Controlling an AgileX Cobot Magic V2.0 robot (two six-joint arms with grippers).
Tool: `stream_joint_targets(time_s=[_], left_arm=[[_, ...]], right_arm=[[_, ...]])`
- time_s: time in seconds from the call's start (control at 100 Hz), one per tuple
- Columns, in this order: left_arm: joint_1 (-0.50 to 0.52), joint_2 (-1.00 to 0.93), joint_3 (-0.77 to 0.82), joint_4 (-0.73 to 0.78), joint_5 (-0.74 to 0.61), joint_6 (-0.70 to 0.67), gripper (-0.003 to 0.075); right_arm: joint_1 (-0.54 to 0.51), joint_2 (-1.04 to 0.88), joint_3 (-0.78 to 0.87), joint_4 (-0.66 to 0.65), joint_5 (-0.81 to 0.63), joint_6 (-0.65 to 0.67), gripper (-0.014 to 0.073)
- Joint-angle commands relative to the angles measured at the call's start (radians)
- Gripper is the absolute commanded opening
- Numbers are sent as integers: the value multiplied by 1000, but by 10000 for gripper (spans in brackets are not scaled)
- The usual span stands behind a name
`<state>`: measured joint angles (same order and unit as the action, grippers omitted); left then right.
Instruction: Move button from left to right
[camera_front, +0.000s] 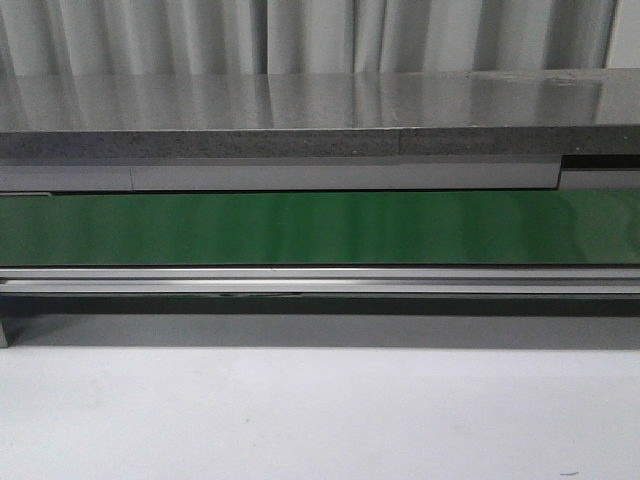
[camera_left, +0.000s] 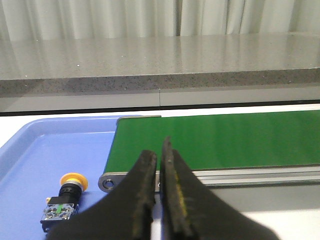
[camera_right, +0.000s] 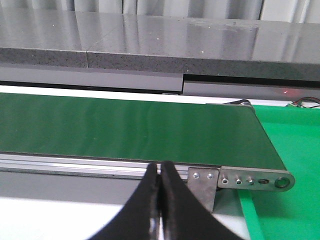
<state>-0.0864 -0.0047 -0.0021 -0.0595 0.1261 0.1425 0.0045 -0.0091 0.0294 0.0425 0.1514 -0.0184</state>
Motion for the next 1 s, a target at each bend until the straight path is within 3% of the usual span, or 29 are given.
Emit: stream_joint_targets(time_s=[0.0, 0.29, 0.68, 0.87, 0.99], left_arm=[[1, -37, -8, -12, -85, -10, 5], [1, 76, -188, -88, -15, -10, 5], [1, 437, -595, -86, 484, -10, 5], [1, 559, -712, -109, 660, -10, 5], [1, 596, -723, -120, 684, -10, 5]], right_arm=[[2, -16, 1, -8, -81, -3, -68], [2, -16, 1, -8, -81, -3, -68], [2, -16, 1, -8, -81, -3, -68], [2, -16, 1, -8, -81, -3, -68], [2, -16, 1, -8, -81, -3, -68]])
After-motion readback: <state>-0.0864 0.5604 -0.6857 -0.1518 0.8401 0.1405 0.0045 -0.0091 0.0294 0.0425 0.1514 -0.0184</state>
